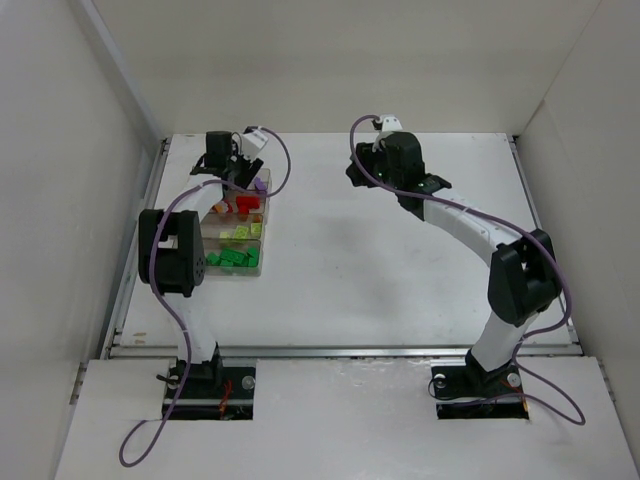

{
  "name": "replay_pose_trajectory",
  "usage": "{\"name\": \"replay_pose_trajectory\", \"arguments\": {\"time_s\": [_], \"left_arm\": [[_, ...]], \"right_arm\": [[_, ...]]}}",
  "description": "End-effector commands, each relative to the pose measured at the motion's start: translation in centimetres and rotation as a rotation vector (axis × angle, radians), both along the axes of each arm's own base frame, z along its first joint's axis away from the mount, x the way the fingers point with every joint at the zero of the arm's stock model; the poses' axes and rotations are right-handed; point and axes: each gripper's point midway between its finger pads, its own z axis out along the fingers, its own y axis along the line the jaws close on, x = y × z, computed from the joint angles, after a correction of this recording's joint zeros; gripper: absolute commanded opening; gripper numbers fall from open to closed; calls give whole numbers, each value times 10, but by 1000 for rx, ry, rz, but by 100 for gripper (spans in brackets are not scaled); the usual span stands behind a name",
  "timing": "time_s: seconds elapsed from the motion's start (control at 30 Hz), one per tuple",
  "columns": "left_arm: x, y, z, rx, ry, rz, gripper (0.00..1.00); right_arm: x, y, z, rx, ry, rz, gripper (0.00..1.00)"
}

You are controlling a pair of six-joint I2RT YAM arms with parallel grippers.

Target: Sort the legos into containers by color

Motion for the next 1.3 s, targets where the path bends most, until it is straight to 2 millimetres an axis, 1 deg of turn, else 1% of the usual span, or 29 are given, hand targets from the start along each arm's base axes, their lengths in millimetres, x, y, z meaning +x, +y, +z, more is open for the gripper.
{"name": "replay_pose_trajectory", "arguments": {"time_s": [0.0, 0.03, 0.07, 0.17, 0.2, 0.27, 0.33, 0.37, 0.43, 0.47, 0.5, 0.53, 0.57, 0.6, 0.63, 0.67, 0.7, 0.73, 0.8, 0.83, 0.9, 0.93, 0.97, 1.07, 1.1, 1.17, 1.2, 1.23, 1.27], "left_arm": [[0, -3, 37, -26, -54, -20, 63], [0, -3, 45, -27, -68, -20, 63], [-2, -4, 42, -32, -55, -27, 64], [-6, -4, 59, -42, -78, -22, 64], [-8, -5, 57, -53, -68, -14, 64], [-10, -7, 80, -76, -106, -16, 64], [-16, -23, 92, -115, -103, -67, 64], [-19, -27, 110, -130, -127, -91, 64], [-32, -49, 119, -183, -96, -185, 66], [-41, -69, 136, -216, -110, -282, 67], [-47, -68, 140, -216, -101, -282, 67], [-58, -83, 143, -239, -88, -384, 67], [-74, -89, 143, -249, -45, -442, 67], [-90, -100, 156, -245, -52, -522, 67], [-103, -106, 163, -239, -52, -594, 67], [-127, -115, 162, -219, -24, -731, 66], [-143, -118, 170, -199, -36, -805, 66], [-155, -131, 177, -186, -43, -888, 66], [-182, -151, 185, -229, -23, -1013, 66], [-193, -166, 197, -242, -39, -1076, 66], [-216, -186, 209, -303, -48, -1186, 69], [-221, -194, 215, -311, -67, -1223, 73], [-233, -207, 222, -323, -70, -1273, 76], [-263, -230, 229, -359, -34, -1362, 83], [-271, -235, 229, -379, -17, -1387, 87], [-294, -246, 234, -428, 12, -1443, 90], [-298, -248, 233, -432, 25, -1450, 90], [-306, -249, 239, -443, 22, -1461, 91], [-310, -248, 238, -454, 27, -1466, 91]], "right_arm": [[6, 11, 46, 44, -117, 32, 0], [4, 10, 51, 49, -127, 32, 0], [4, 10, 52, 49, -127, 32, 0], [2, 9, 53, 50, -128, 32, 0], [0, 8, 59, 56, -139, 32, 0], [-3, 8, 59, 51, -142, 43, 0], [-6, 10, 64, 51, -154, 70, 0], [-10, 11, 71, 54, -169, 89, 0], [-18, 13, 84, 41, -210, 141, 0], [-29, 21, 94, 28, -248, 233, 0], [-39, 27, 100, 48, -256, 292, 0], [-48, 32, 108, 8, -316, 382, 0], [-71, 44, 110, 11, -349, 532, 0], [-85, 45, 100, -12, -360, 602, 0], [-103, 39, 116, -64, -469, 668, 0], [-115, 37, 116, -82, -501, 706, 0], [-127, 35, 115, -92, -526, 744, 0], [-140, 27, 114, -108, -547, 748, 0], [-157, 25, 110, -118, -571, 805, 0], [-162, 25, 109, -110, -573, 824, 0], [-171, 24, 95, -110, -509, 866, 0], [-175, 25, 96, -106, -498, 879, 0], [-177, 23, 93, -107, -468, 883, 0], [-181, 23, 82, -110, -427, 908, 0], [-186, 24, 76, -124, -410, 929, 0], [-194, 23, 75, -148, -409, 941, 0], [-197, 25, 72, -151, -398, 946, 0], [-197, 23, 73, -162, -404, 941, 0], [-200, 24, 67, -169, -386, 944, 0]]}}
